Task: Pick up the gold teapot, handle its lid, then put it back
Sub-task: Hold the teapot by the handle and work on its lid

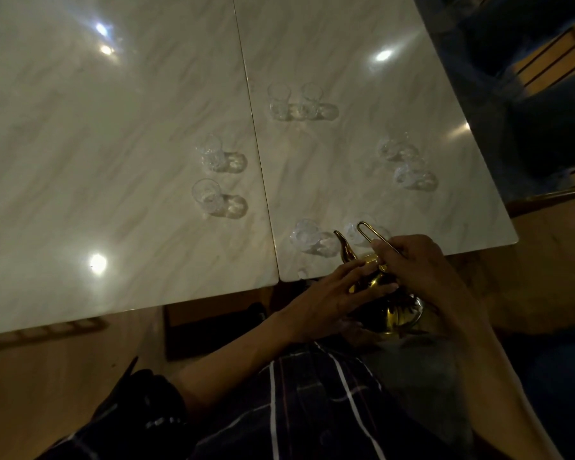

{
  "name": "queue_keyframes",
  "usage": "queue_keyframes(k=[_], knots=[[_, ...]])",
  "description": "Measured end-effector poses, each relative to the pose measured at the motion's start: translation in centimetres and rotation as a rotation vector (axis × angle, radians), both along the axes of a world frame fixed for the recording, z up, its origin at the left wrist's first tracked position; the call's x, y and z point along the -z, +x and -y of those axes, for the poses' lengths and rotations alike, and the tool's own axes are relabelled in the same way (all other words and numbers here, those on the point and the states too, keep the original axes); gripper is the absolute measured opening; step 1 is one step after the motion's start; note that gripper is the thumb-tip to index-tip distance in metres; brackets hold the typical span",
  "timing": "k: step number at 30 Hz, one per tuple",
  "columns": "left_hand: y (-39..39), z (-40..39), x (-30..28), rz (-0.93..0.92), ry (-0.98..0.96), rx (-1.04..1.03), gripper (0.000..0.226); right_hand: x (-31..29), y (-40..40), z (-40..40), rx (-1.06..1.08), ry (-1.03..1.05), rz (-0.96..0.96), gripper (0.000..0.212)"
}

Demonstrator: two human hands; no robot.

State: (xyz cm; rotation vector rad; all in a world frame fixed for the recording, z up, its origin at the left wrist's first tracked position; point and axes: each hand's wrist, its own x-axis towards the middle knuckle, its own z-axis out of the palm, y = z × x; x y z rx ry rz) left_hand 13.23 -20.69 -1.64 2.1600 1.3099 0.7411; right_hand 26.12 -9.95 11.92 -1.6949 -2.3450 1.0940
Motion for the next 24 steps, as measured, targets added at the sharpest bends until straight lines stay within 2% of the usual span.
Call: queue_keyframes(k=[24], knots=[[-1.0,0.7,1.1,-0.026,-0.022,-0.032,0.091,0.8,-1.3,-0.1,-0.032,-0.002,0.025,0.042]])
